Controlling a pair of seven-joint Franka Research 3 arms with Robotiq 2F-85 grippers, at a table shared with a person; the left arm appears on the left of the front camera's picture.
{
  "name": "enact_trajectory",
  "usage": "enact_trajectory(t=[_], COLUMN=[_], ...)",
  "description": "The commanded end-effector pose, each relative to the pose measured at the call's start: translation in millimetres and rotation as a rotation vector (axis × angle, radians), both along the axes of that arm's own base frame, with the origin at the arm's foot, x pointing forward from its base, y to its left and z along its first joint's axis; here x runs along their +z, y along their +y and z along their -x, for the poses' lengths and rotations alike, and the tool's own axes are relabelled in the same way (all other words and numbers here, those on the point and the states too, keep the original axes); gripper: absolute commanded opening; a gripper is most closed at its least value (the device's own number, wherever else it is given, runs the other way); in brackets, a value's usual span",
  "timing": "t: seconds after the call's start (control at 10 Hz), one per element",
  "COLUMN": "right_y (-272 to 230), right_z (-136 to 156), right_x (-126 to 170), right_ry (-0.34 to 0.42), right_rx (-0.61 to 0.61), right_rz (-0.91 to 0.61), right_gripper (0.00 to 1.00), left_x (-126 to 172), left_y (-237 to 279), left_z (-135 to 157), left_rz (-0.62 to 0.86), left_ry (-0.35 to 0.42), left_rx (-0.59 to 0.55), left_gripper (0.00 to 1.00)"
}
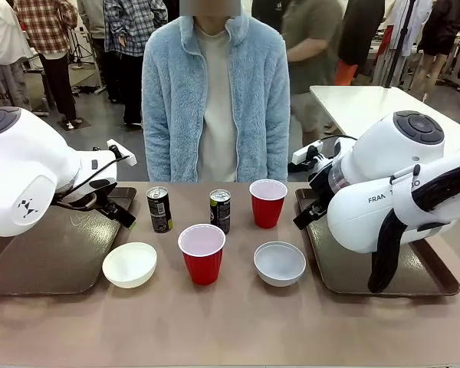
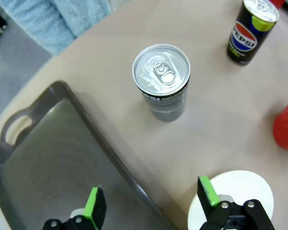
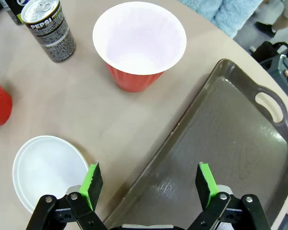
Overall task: Prepare tableware on both trays.
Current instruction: Pick up a Picnic Bowl from the table and place it on a Handle tray.
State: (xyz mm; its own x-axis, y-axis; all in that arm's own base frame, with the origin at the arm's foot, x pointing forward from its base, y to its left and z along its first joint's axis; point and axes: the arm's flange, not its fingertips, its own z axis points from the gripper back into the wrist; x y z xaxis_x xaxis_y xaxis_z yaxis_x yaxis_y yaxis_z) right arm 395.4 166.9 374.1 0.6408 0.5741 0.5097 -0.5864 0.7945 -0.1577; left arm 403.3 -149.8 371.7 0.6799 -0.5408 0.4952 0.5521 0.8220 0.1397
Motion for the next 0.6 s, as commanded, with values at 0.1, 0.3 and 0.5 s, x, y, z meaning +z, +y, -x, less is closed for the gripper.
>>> enact_trajectory(t=[0.1,0.3,0.5], right_y=[-6,-27,-53], right_z=[29,99,149], right_x=[19,51,55], right_ry=[0.026,0.071,0.165], right_rx=[-0.018,-0.114,-0.193], right_rz=[0.029,0.112,0.116], right_gripper=[1.00,1.00,1.00], left_x=[12,55,67], left_y=[2,25,47], left_z=[29,96,136], left_rz=[-0.027,-0.027,-0.037], left_ry=[0.085,0.129,0.216], left_rx=[-0.003,-0.038,-0.060], left_gripper=[1.00,1.00,1.00])
